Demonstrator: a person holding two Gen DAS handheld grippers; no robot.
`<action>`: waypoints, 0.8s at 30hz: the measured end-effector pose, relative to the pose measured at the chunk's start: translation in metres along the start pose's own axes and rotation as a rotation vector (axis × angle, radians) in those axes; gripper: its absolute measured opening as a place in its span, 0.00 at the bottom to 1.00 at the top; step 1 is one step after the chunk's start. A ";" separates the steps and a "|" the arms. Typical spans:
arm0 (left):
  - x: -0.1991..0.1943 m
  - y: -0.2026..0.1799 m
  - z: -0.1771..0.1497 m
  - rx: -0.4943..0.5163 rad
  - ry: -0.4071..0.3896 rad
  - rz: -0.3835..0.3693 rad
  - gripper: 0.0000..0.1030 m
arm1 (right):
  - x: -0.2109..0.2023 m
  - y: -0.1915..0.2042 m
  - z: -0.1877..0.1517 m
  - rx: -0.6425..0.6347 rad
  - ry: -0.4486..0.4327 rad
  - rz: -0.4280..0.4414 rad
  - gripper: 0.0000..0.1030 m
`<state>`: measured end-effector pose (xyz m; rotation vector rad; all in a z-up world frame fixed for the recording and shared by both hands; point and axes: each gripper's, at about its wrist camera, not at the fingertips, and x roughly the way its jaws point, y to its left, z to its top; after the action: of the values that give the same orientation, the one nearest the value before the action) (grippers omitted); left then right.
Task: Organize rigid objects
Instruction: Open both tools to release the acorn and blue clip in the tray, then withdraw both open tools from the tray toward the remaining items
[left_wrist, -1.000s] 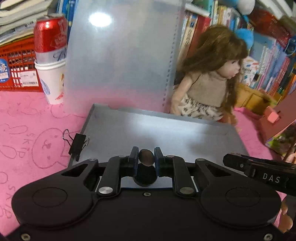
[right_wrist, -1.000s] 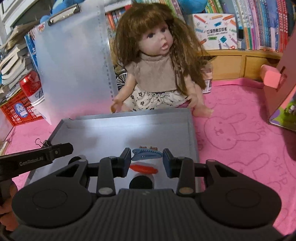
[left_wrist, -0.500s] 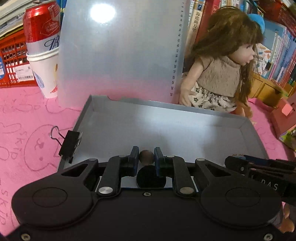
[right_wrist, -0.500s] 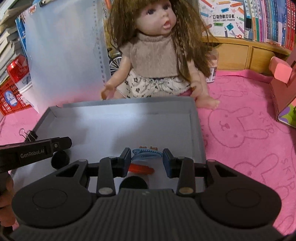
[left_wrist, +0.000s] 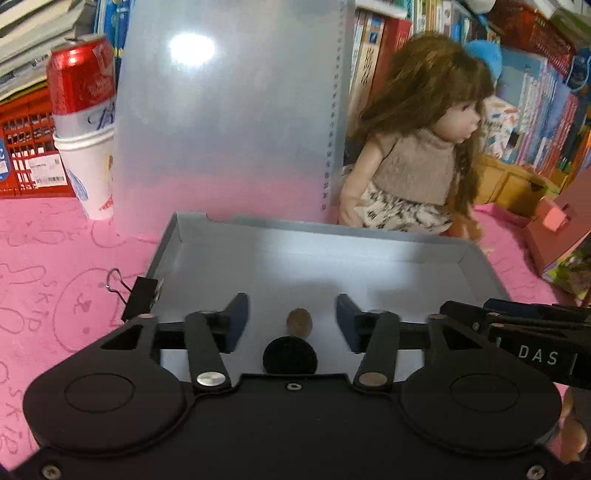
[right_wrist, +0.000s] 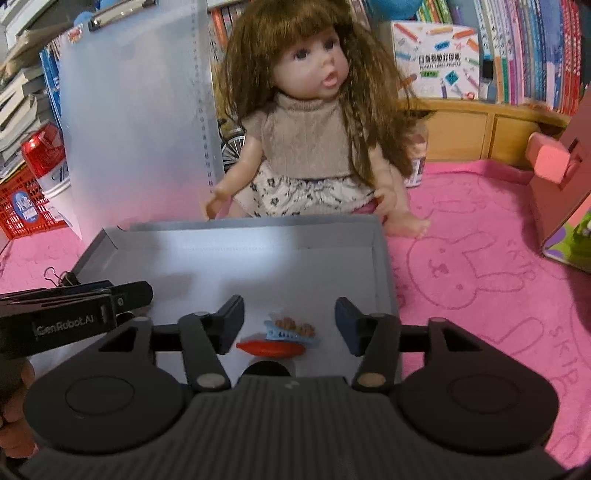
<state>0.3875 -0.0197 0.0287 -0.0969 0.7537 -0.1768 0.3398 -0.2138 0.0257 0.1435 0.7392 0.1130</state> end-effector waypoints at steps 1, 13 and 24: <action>-0.004 0.000 0.001 -0.007 -0.005 -0.007 0.67 | -0.005 0.000 0.000 0.001 -0.013 -0.003 0.76; -0.071 0.008 -0.004 0.002 -0.080 -0.007 0.81 | -0.067 0.005 0.000 -0.025 -0.114 0.008 0.88; -0.160 0.006 -0.029 0.029 -0.209 0.012 0.83 | -0.128 0.022 -0.020 -0.087 -0.214 -0.009 0.98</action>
<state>0.2538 0.0162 0.1142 -0.0819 0.5434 -0.1636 0.2314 -0.2097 0.0994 0.0681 0.5203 0.1185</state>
